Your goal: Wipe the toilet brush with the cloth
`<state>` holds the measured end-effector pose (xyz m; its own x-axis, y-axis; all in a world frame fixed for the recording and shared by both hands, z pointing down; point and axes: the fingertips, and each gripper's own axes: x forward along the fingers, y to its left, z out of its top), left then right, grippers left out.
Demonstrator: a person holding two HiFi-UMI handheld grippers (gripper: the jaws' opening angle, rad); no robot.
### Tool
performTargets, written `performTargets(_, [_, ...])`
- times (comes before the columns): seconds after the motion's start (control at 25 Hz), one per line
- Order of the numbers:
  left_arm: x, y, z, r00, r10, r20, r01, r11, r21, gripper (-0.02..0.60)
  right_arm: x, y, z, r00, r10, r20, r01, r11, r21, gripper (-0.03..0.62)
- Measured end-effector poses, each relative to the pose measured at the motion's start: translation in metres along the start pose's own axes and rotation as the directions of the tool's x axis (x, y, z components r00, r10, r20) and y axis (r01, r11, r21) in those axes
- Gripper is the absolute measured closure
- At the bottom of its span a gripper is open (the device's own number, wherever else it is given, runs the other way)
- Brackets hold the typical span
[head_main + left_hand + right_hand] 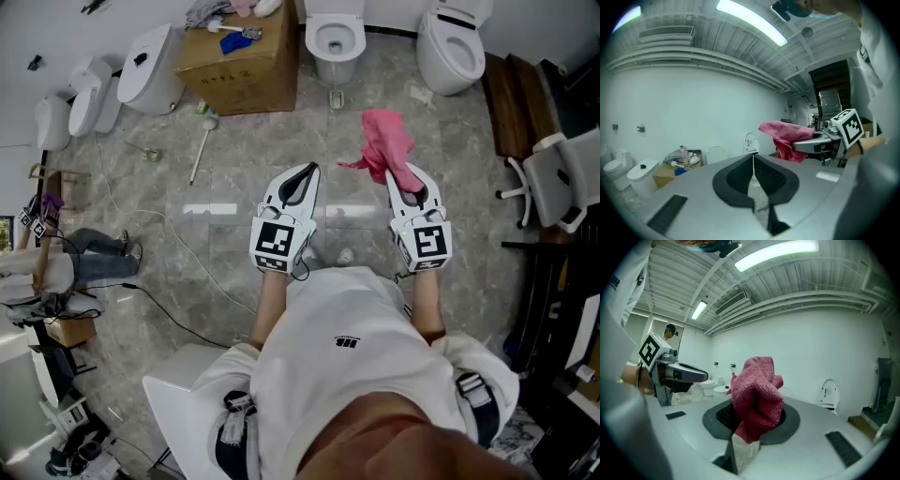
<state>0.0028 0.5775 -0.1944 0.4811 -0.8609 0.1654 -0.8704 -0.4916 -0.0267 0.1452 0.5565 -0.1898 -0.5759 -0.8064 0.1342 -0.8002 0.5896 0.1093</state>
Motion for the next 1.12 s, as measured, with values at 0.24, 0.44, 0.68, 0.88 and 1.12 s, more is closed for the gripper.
performTargets(0.24, [0.002,-0.021,-0.007,1.0,0.021,-0.009,-0.021,1.0,-0.015,0.565,-0.02,-0.006,-0.009,1.0,0.026,0.014,-0.026,1.0,0.007,0.517])
performTargets(0.44, [0.011,-0.028,-0.006,1.0,0.008,-0.013,-0.009,1.0,-0.012,0.565,-0.019,-0.012,-0.014,1.0,0.029,0.007,-0.029,0.999,0.033,0.517])
performTargets(0.68, [0.032,-0.012,-0.006,1.0,0.006,-0.012,-0.006,1.0,-0.006,0.565,0.004,-0.021,-0.018,1.0,0.024,-0.005,-0.023,0.999,0.041,0.517])
performTargets(0.88, [0.057,0.014,-0.009,1.0,-0.003,-0.009,0.003,1.0,-0.018,0.565,0.036,-0.034,-0.024,1.0,0.008,-0.029,-0.007,0.999,0.047,0.517])
performTargets(1.12, [0.097,0.062,-0.004,1.0,-0.024,-0.011,0.024,0.999,-0.025,0.565,0.095,-0.054,-0.022,0.998,-0.011,-0.058,0.014,0.999,0.045,0.516])
